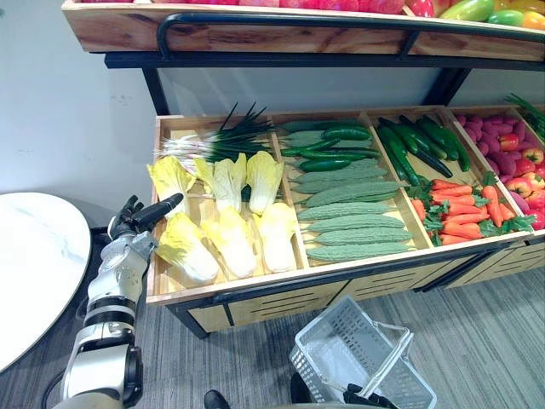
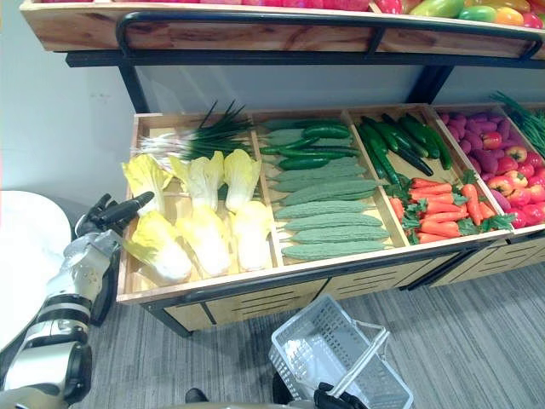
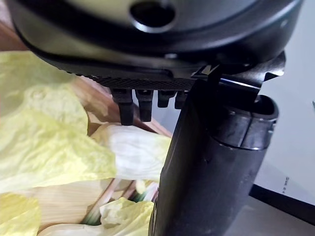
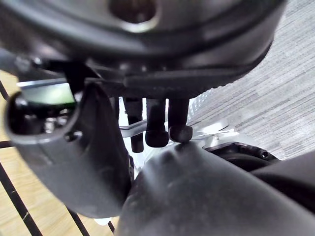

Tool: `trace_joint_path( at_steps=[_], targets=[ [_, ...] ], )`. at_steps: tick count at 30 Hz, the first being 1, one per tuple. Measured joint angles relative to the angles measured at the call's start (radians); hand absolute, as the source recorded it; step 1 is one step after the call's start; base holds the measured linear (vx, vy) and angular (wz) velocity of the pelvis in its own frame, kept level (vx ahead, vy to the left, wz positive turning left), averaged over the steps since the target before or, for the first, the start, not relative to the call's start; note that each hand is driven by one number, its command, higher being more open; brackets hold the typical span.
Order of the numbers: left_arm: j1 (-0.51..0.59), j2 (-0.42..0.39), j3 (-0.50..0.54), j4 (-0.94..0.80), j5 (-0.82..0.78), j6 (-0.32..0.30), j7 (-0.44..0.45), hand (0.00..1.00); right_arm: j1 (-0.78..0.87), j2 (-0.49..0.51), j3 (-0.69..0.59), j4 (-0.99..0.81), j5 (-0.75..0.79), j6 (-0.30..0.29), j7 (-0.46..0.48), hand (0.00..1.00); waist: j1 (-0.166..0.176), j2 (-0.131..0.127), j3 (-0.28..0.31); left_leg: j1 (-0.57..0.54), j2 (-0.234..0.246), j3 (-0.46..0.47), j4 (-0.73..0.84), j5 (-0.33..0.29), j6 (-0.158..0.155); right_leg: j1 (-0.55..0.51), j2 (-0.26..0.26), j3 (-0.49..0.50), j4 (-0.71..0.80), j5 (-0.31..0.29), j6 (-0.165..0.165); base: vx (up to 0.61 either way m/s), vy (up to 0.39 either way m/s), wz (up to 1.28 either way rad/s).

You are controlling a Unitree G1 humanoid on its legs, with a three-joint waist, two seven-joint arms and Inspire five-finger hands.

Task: Pick vegetable in the basket

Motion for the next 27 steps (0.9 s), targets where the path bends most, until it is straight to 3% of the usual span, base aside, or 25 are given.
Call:
trace_joint_path(
  at_steps=[8,12,13,15,16,22,23,24,27],
  targets=[
    [-0.003,0.000,0.078,0.020,0.000,-0.014,0.021,1.00,-0.001,-0.002,0.017,-0.002,0.006,-0.003,0.000,0.00,-0.001,0.017,0.011,-0.003,0.055,-0.026,0.000,0.004,-0.009,0.000,0.052,0.000,0.000,0.055,-0.020,0.02,-0.042,0.03],
    [-0.008,0.007,0.107,0.021,0.021,-0.011,-0.028,1.00,-0.004,-0.001,0.026,-0.004,0.012,-0.003,0.001,0.00,0.003,0.016,0.017,-0.017,0.087,-0.037,0.000,0.016,-0.028,-0.010,0.080,0.000,0.000,0.061,-0.026,0.02,-0.080,0.08],
    [-0.019,0.012,0.109,0.023,0.025,-0.011,-0.040,1.00,-0.009,-0.001,0.029,-0.005,0.021,-0.003,0.001,0.00,0.004,0.008,0.025,-0.021,0.095,-0.037,0.000,0.022,-0.037,-0.012,0.086,0.003,-0.002,0.060,-0.027,0.00,-0.075,0.09],
    [-0.050,0.021,0.110,0.029,0.057,-0.008,-0.056,1.00,-0.012,0.003,0.033,-0.004,0.036,-0.002,0.002,0.00,0.005,-0.011,0.036,-0.032,0.085,-0.032,0.000,0.039,-0.054,-0.015,0.075,0.012,-0.008,0.006,-0.062,-0.01,-0.072,0.07],
    [-0.054,0.023,0.113,0.031,0.062,-0.009,-0.072,1.00,-0.020,0.001,0.034,-0.001,0.037,-0.003,0.003,0.00,0.006,-0.009,0.043,-0.033,0.083,-0.021,0.005,0.059,-0.065,-0.026,0.075,0.003,-0.012,-0.003,-0.068,-0.02,-0.057,-0.11],
    [-0.129,0.036,0.067,0.086,0.102,-0.009,-0.131,1.00,-0.020,-0.001,0.043,-0.006,0.041,-0.004,0.008,0.00,-0.002,-0.019,0.047,-0.032,0.084,0.028,0.006,0.076,-0.058,-0.028,0.058,-0.010,-0.041,0.017,-0.033,0.02,0.032,-0.15],
    [-0.143,0.037,0.042,0.085,0.119,-0.010,-0.137,1.00,-0.020,-0.001,0.043,-0.009,0.041,-0.005,0.009,0.00,-0.004,-0.021,0.049,-0.036,0.072,0.031,0.002,0.069,-0.048,-0.033,0.047,-0.007,-0.041,0.022,-0.026,0.11,0.202,0.01],
    [-0.191,0.078,-0.050,0.083,0.154,-0.010,-0.152,1.00,-0.020,-0.005,0.043,-0.012,0.042,-0.006,0.009,0.00,-0.007,-0.022,0.052,-0.037,0.036,0.034,0.002,0.046,-0.014,-0.037,0.011,-0.003,-0.035,0.027,0.000,0.14,0.206,0.04],
    [-0.221,0.093,-0.062,0.065,0.179,-0.011,-0.153,1.00,-0.021,-0.006,0.043,-0.013,0.041,-0.006,0.010,0.00,-0.007,-0.025,0.053,-0.034,0.017,0.035,0.002,0.032,-0.002,-0.037,-0.006,-0.002,-0.028,0.024,0.007,0.13,0.109,0.02]
  ],
)
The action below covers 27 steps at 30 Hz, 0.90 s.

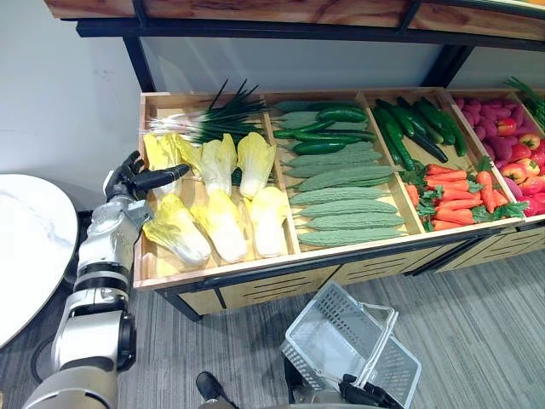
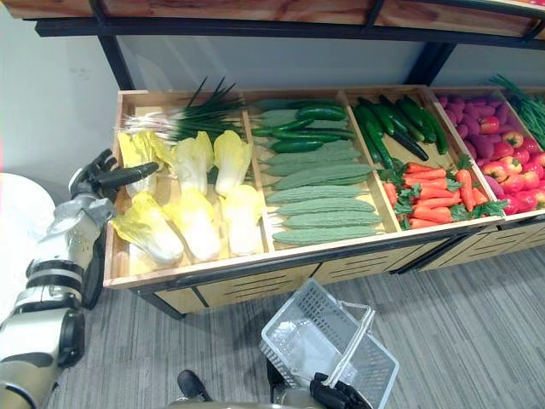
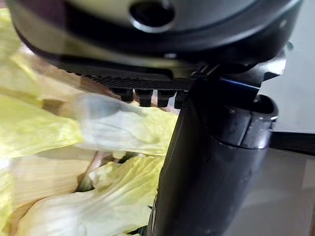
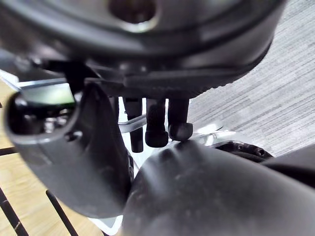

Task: Pick vegetable in the basket

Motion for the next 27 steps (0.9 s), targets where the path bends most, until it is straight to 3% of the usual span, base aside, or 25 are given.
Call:
trace_joint_path(
  at_steps=[8,17,27],
  targets=[
    [-0.057,0.015,-0.065,-0.005,0.138,0.025,0.000,1.00,-0.019,-0.004,0.017,-0.002,-0.001,0.003,0.003,0.00,-0.021,-0.007,0.018,0.018,-0.008,0.012,-0.001,-0.019,0.000,0.001,-0.004,0.026,0.021,0.001,-0.001,0.07,0.027,-0.04],
    [-0.120,0.015,-0.066,0.025,0.156,0.090,0.004,1.00,-0.029,-0.013,0.025,-0.017,0.003,0.003,0.024,0.00,-0.037,-0.003,0.041,0.013,0.008,0.019,-0.001,-0.011,-0.012,-0.012,0.012,0.029,0.023,-0.005,-0.018,0.04,-0.018,-0.04],
    [-0.173,0.024,0.062,0.110,0.159,0.112,0.039,1.00,-0.049,-0.025,0.058,-0.028,-0.001,0.007,0.032,0.00,-0.045,-0.018,0.058,0.004,0.000,0.024,0.000,-0.008,-0.007,-0.020,0.004,0.024,0.021,-0.008,-0.019,0.08,0.026,0.00]
  ],
)
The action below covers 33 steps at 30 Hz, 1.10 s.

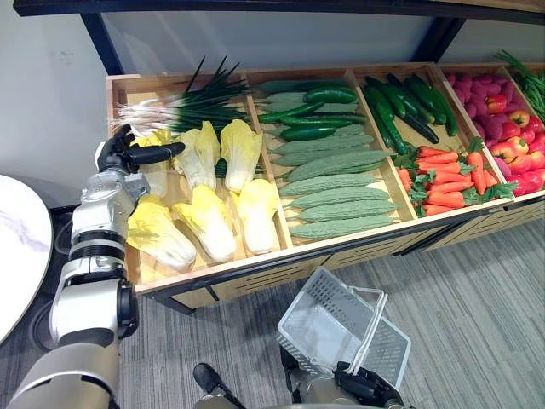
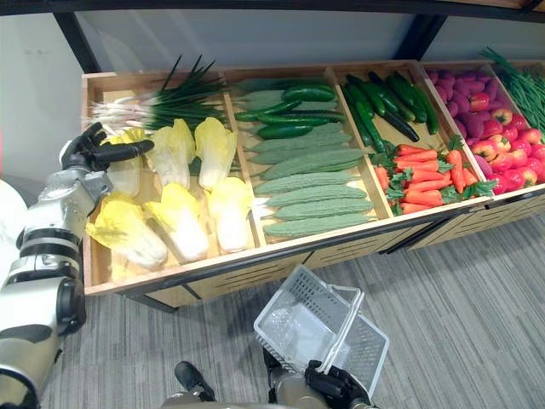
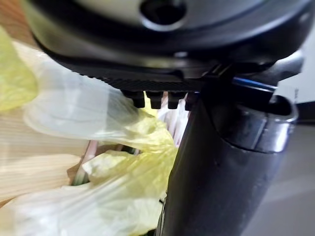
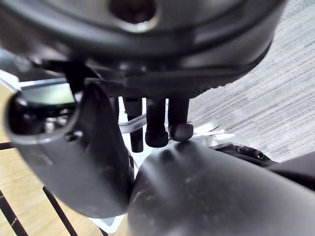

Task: Pick vegetable in the basket

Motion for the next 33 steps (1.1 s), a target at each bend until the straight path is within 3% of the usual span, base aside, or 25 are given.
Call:
trace_joint_path(
  at_steps=[5,14,19,20,28,33],
  targets=[
    [0.000,0.016,0.074,0.029,0.032,0.018,0.015,1.00,-0.017,-0.010,0.019,-0.008,-0.003,0.009,0.001,0.00,0.001,0.000,0.021,-0.003,-0.001,-0.002,0.000,-0.002,0.001,-0.001,-0.002,-0.004,0.000,-0.002,0.001,0.06,0.029,0.02],
    [-0.014,0.016,0.075,0.039,0.034,0.024,0.013,1.00,-0.038,-0.025,0.046,-0.011,-0.004,0.020,0.001,0.00,-0.002,0.004,0.027,-0.005,-0.003,-0.002,0.005,-0.003,0.004,-0.004,-0.004,-0.006,0.000,-0.006,-0.001,0.05,0.023,0.00],
    [-0.042,0.017,0.076,0.045,0.071,0.056,0.006,1.00,-0.049,-0.045,0.072,-0.031,-0.004,0.033,0.001,0.00,-0.002,0.012,0.045,-0.006,-0.005,-0.002,0.005,-0.004,0.005,-0.005,-0.006,-0.007,0.001,-0.008,-0.001,0.00,0.000,0.00],
    [-0.043,0.017,0.076,0.045,0.089,0.064,-0.005,0.00,-0.051,-0.049,0.076,-0.037,-0.004,0.037,0.001,0.00,-0.003,0.015,0.047,-0.006,-0.005,-0.001,0.005,-0.004,0.005,-0.005,-0.006,-0.007,0.002,-0.009,-0.001,0.00,0.000,0.00],
    [-0.081,0.049,0.106,0.051,0.481,0.159,-0.234,0.00,-0.077,-0.054,0.080,-0.056,-0.007,0.064,0.001,0.00,-0.016,0.015,0.057,-0.008,-0.008,0.014,0.006,-0.007,0.009,-0.023,-0.007,0.002,0.023,-0.021,0.002,0.02,0.008,-0.03],
    [-0.101,0.062,0.088,0.053,0.818,0.306,-0.491,0.00,-0.106,-0.060,0.085,-0.066,-0.024,0.081,0.005,0.00,-0.037,0.019,0.062,-0.003,-0.016,0.034,0.006,-0.019,0.010,-0.038,-0.009,0.024,0.041,-0.032,0.009,0.07,0.045,-0.12]
  ],
)
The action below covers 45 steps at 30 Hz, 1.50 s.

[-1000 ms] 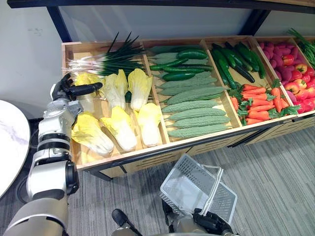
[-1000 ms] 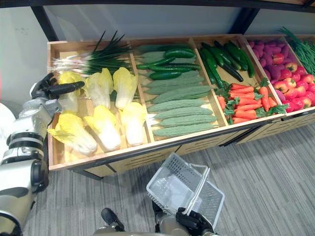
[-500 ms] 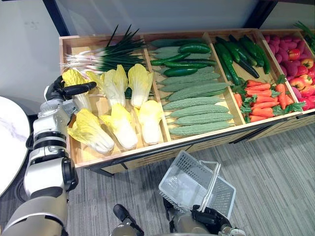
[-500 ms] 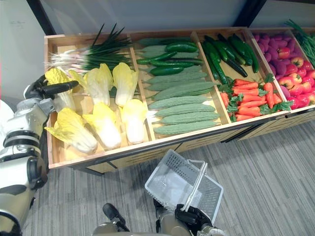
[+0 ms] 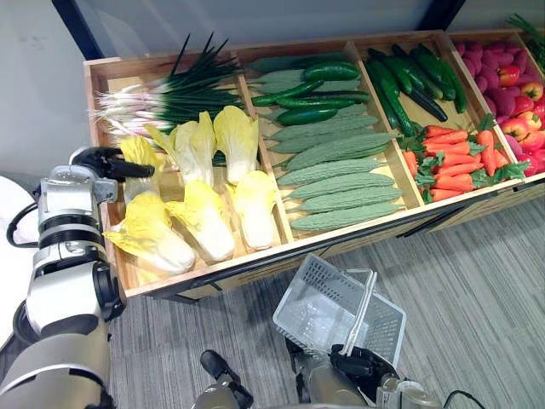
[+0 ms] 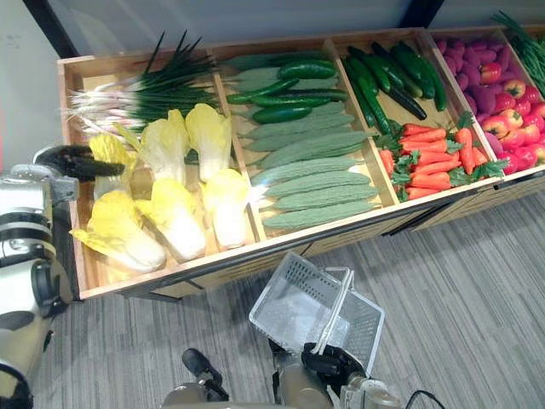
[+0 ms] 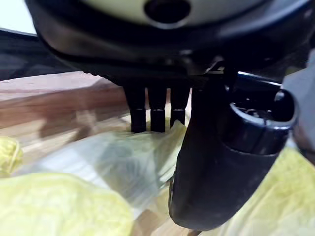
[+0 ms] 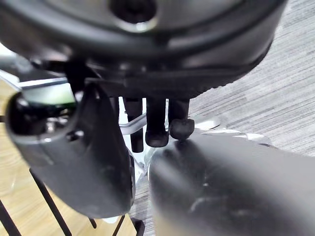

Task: Pick vegetable in the basket

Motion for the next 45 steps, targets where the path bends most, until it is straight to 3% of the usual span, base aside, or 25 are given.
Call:
trace_joint_path(
  at_steps=[3,4,7,10,12,18,26,29,36,42,45],
  targets=[
    [-0.003,0.004,-0.063,0.000,0.107,0.055,-0.120,0.00,-0.001,0.000,0.001,-0.012,-0.021,0.003,0.002,0.00,-0.010,0.001,0.001,0.005,-0.002,0.013,0.000,-0.004,-0.001,-0.001,0.000,0.008,0.000,-0.002,0.002,0.08,0.042,-0.11],
    [-0.001,0.004,-0.087,0.004,0.150,0.099,-0.194,0.00,-0.002,-0.002,0.005,-0.013,-0.022,0.004,0.004,0.00,-0.014,0.001,0.002,0.009,-0.002,0.018,0.000,-0.007,-0.003,-0.001,0.000,0.015,0.000,-0.002,0.003,0.09,0.045,-0.16],
    [-0.002,0.004,-0.113,0.005,0.188,0.177,-0.276,0.00,-0.003,-0.016,0.032,-0.018,-0.030,0.004,0.005,0.00,-0.020,0.009,-0.001,0.015,-0.003,0.028,0.000,-0.012,-0.006,0.000,0.002,0.023,0.000,-0.004,0.005,0.08,0.040,-0.11],
    [0.006,0.002,-0.116,0.005,0.173,0.209,-0.278,0.00,-0.005,-0.022,0.037,-0.022,-0.061,0.003,0.009,0.00,-0.020,0.015,0.000,0.020,-0.002,0.034,0.008,-0.019,-0.009,0.002,0.001,0.026,0.006,-0.008,0.006,0.04,0.025,-0.05],
    [0.008,0.008,-0.152,0.030,0.100,0.211,-0.213,0.00,-0.006,-0.027,0.039,-0.021,-0.061,0.004,0.009,0.00,-0.021,0.019,-0.002,0.022,0.001,0.035,0.024,-0.029,-0.006,0.002,0.000,0.028,0.020,-0.018,0.005,0.01,0.007,-0.02],
    [0.034,0.019,-0.224,0.112,-0.130,0.086,-0.012,0.00,-0.006,-0.037,0.040,-0.010,-0.061,0.007,0.009,0.00,-0.022,0.035,-0.009,0.039,0.001,0.023,0.027,-0.030,-0.005,0.019,-0.004,0.017,0.033,-0.029,0.005,-0.01,0.002,0.04],
    [0.091,0.000,-0.282,0.114,-0.257,-0.035,0.089,0.00,0.011,-0.030,0.016,-0.003,-0.059,0.030,0.008,0.00,-0.022,0.032,-0.036,0.068,-0.009,0.001,0.008,-0.025,-0.002,0.068,-0.013,-0.007,0.010,-0.026,0.008,0.02,0.009,0.10],
    [0.133,-0.001,-0.329,0.075,-0.345,-0.105,0.123,0.00,0.030,-0.002,-0.052,0.028,-0.055,0.035,0.005,0.00,-0.020,0.030,-0.061,0.076,-0.012,-0.011,0.001,-0.023,-0.004,0.089,-0.016,-0.020,-0.009,-0.024,0.009,0.06,0.009,0.12],
    [0.237,0.003,-0.461,-0.232,-0.543,-0.190,0.109,0.00,0.058,0.050,-0.218,0.088,0.031,0.047,-0.056,0.00,0.012,0.041,-0.109,0.093,-0.012,-0.038,0.000,-0.022,-0.005,0.129,-0.020,-0.045,-0.020,-0.024,0.008,0.04,-0.001,0.11],
    [0.281,0.004,-0.545,-0.458,-0.687,-0.189,0.024,0.00,0.082,0.049,-0.415,0.091,0.196,0.054,-0.115,0.00,0.033,0.083,-0.171,0.111,-0.012,-0.038,-0.007,-0.032,-0.011,0.149,-0.021,-0.048,-0.021,-0.029,0.007,0.00,-0.002,0.01],
    [0.283,0.007,-0.573,-0.544,-0.715,-0.186,-0.011,0.00,0.088,0.045,-0.472,0.092,0.230,0.052,-0.126,0.00,0.038,0.090,-0.189,0.111,-0.013,-0.035,-0.007,-0.033,-0.012,0.149,-0.022,-0.048,-0.021,-0.030,0.008,0.00,0.000,0.00]
  ],
)
